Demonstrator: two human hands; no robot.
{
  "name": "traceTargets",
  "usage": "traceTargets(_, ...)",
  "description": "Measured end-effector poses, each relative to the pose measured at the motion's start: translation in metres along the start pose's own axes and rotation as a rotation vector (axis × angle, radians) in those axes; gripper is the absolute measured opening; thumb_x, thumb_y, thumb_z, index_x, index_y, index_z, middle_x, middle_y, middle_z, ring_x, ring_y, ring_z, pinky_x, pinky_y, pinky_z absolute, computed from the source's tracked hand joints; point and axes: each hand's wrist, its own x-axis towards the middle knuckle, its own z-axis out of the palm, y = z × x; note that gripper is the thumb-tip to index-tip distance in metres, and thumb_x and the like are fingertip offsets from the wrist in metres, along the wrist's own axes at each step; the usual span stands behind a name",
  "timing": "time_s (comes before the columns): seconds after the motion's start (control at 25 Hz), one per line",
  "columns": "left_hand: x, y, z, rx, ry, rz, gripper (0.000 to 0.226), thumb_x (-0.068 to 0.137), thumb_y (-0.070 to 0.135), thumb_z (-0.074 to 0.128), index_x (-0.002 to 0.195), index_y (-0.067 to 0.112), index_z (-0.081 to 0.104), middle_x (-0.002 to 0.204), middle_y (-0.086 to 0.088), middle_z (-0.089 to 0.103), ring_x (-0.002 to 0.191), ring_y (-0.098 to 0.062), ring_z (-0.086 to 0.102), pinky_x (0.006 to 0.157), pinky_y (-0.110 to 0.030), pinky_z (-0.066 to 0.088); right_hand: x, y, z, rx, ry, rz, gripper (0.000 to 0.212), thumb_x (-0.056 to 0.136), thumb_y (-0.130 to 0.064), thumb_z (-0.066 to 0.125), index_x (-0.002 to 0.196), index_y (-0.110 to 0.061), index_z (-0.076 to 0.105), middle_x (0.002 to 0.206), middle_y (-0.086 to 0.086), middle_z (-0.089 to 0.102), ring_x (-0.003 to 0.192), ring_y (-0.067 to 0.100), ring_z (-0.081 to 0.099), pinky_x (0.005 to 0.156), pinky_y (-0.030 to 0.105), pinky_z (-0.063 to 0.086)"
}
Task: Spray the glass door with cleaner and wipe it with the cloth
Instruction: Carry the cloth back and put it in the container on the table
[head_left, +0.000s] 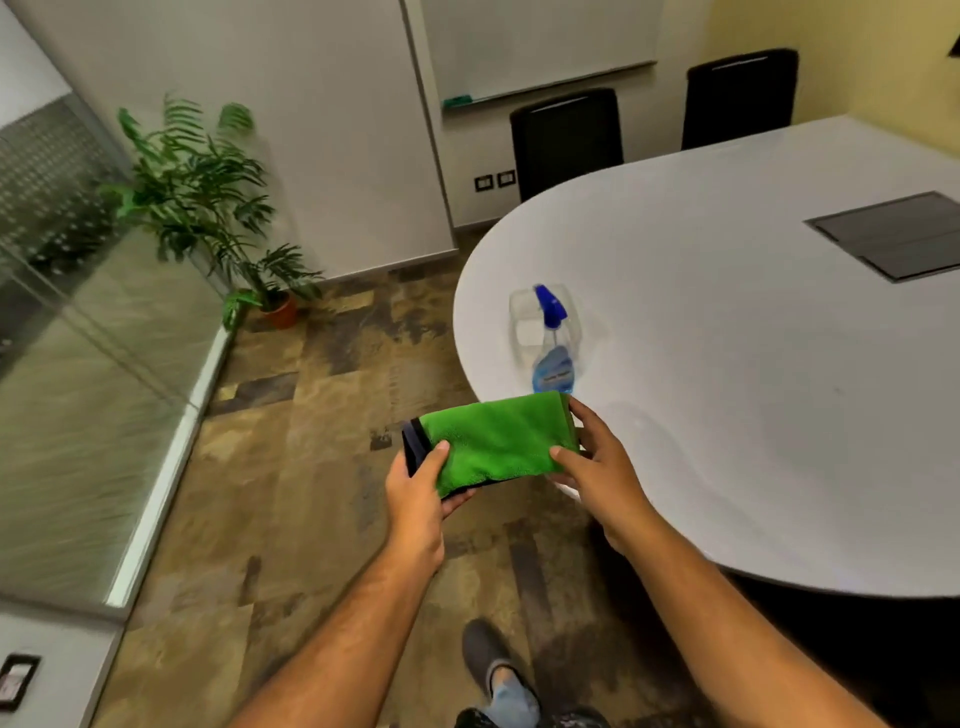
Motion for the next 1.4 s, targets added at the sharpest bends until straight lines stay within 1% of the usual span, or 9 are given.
traceTargets(0.2,0.080,0.022,0.041,0.046,-0.095,0.024,0.031,0.100,0.002,0.065,0.115,0.027,0.073,0.099,0.004,0.082,0.095,-0.023,0.075,0.086,-0.053,0.064,0.068,-0.020,0.001,0.048,0.065,-0.018,0.071,0.102,0.004,0.062,0.160,-0.034,0.048,0.145,0.010,0.065,0.121,0.025,0.071,0.080,0.027,0.066)
traceTargets(0.44,0.179,0.072,0.084,0.061,-0.233,0.129,0.040,0.095,-0.001,0.070,0.112,0.034,0.079,0.107,0.002,0.083,0.104,-0.027,0.076,0.098,-0.057,0.059,0.147,-0.076,-0.003,0.032,0.104,-0.134,0.070,0.099,0.005,0.067,0.150,-0.043,0.057,0.130,0.006,0.075,0.112,0.025,0.077,0.088,0.038,0.067)
traceTargets(0.6,0.216,0.095,0.128,0.064,-0.315,0.184,0.037,0.083,0.012,0.078,0.109,0.038,0.081,0.103,0.005,0.084,0.094,-0.014,0.080,0.086,-0.041,0.062,0.195,-0.110,-0.024,0.039,0.102,-0.144,0.067,0.100,0.004,0.067,0.151,-0.038,0.059,0.125,0.006,0.077,0.110,0.026,0.078,0.089,0.040,0.067)
traceTargets(0.72,0.244,0.099,0.163,0.108,-0.315,0.208,0.037,0.078,0.017,0.078,0.109,0.036,0.080,0.105,0.003,0.085,0.093,-0.014,0.081,0.076,-0.034,0.064,0.240,-0.119,-0.043,0.056,0.107,-0.142,0.064,0.100,0.004,0.067,0.150,-0.035,0.060,0.125,0.009,0.077,0.110,0.025,0.079,0.089,0.041,0.067)
traceTargets(0.88,0.274,0.094,0.201,0.212,-0.271,0.175,0.054,0.090,0.006,0.078,0.136,0.030,0.062,0.124,-0.001,0.077,0.109,-0.020,0.077,0.083,-0.038,0.065,0.294,-0.123,-0.062,0.081,0.115,-0.102,0.059,0.098,0.001,0.072,0.146,-0.031,0.058,0.114,0.011,0.078,0.106,0.027,0.079,0.081,0.035,0.066)
traceTargets(1.0,0.306,0.098,0.221,0.371,-0.301,0.240,0.083,0.093,-0.003,0.075,0.156,0.038,0.039,0.126,0.025,0.059,0.107,0.007,0.070,0.077,-0.018,0.062,0.339,-0.121,-0.075,0.096,0.135,-0.081,0.041,0.097,-0.001,0.074,0.127,-0.025,0.058,0.108,0.012,0.078,0.105,0.035,0.078,0.076,0.032,0.065)
traceTargets(1.08,0.323,0.095,0.240,0.417,-0.248,0.257,0.081,0.093,-0.003,0.075,0.152,0.038,0.038,0.124,0.030,0.056,0.103,0.014,0.068,0.072,-0.011,0.059,0.368,-0.115,-0.079,0.058,0.125,-0.051,0.034,0.098,-0.003,0.074,0.117,-0.025,0.057,0.110,0.012,0.077,0.102,0.033,0.078,0.074,0.030,0.064)
traceTargets(1.24,0.352,0.070,0.269,0.443,0.002,0.272,0.050,0.093,-0.001,0.076,0.123,0.024,0.046,0.123,-0.002,0.065,0.103,-0.013,0.070,0.074,-0.027,0.058,0.416,-0.091,-0.077,0.019,0.111,0.037,0.032,0.098,-0.005,0.073,0.115,-0.028,0.061,0.118,0.010,0.074,0.108,0.027,0.076,0.076,0.029,0.066)
traceTargets(1.4,0.386,0.027,0.283,0.649,-0.055,0.265,0.034,0.090,-0.005,0.076,0.107,0.015,0.055,0.121,-0.010,0.060,0.111,-0.029,0.066,0.089,-0.038,0.060,0.448,-0.053,-0.064,-0.175,0.208,0.069,0.038,0.089,-0.001,0.079,0.111,-0.030,0.069,0.117,0.005,0.075,0.108,0.027,0.074,0.094,0.045,0.065)
